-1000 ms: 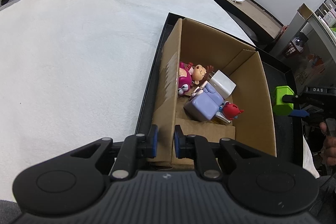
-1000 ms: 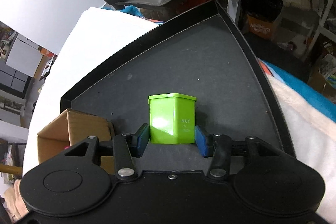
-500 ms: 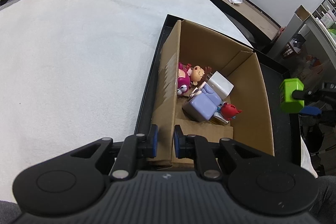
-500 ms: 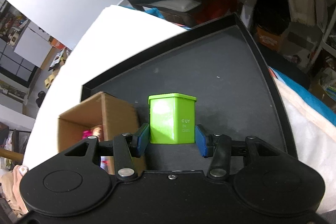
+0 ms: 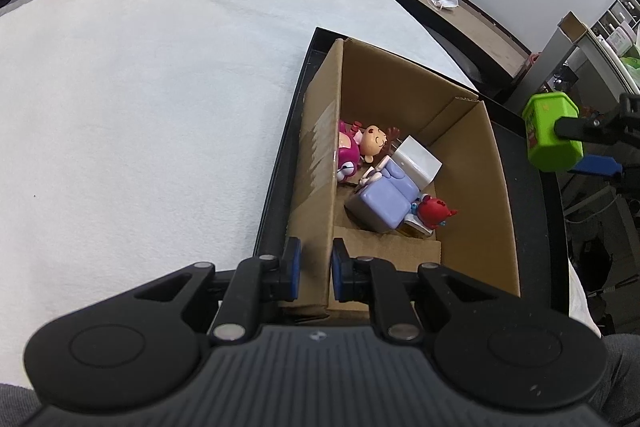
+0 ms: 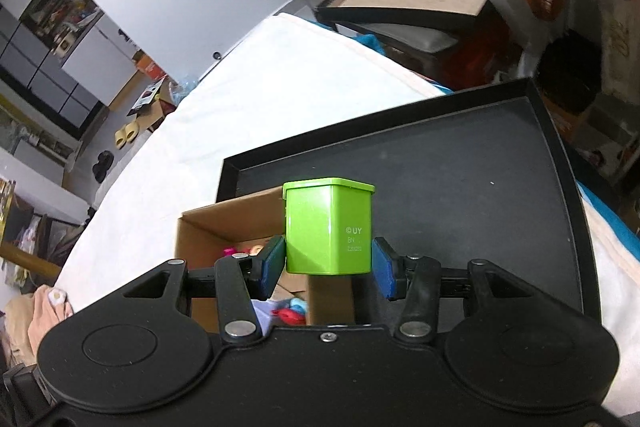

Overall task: Organize rigid objects
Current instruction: 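Carry the lime-green box with the right gripper into the box and release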

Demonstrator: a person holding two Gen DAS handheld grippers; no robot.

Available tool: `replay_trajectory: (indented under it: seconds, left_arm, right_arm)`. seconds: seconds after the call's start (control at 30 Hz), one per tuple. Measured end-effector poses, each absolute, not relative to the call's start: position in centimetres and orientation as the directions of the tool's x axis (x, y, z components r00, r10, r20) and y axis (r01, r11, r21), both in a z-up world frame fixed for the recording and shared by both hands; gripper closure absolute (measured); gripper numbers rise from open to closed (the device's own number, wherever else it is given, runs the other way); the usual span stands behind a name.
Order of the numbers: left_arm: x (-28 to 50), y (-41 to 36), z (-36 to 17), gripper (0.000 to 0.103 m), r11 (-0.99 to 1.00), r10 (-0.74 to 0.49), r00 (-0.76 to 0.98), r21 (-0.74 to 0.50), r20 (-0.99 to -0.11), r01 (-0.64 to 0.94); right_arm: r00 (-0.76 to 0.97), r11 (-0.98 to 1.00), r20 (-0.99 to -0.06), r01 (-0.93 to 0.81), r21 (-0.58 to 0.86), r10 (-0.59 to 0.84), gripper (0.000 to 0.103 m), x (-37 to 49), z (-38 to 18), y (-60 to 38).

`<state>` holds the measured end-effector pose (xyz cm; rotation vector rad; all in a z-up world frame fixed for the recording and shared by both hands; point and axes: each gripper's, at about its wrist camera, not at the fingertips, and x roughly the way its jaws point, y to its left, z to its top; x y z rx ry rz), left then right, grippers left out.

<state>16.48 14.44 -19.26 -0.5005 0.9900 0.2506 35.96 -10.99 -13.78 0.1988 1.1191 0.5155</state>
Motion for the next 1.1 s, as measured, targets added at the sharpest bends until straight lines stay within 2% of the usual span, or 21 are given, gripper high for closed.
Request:
replay_trajectory:
  seconds: [0.47, 1.1]
  left_arm:
    - [16.3, 14.9, -19.4, 0.088, 0.851, -0.043, 0.540, -0.313, -0.841, -0.421]
    - [16.2, 15.1, -19.5, 0.088, 0.848, -0.059, 0.546, -0.331, -0.836, -0.414]
  right_arm:
    - [0.267, 0.830, -0.814, -0.392, 0.397, 0.516, 0.057, 33.9, -13.5, -5.8]
    - [0.106, 0.797, -0.850, -0.424, 0.430, 0.515, 0.056, 31.0, -16.9, -0.5]
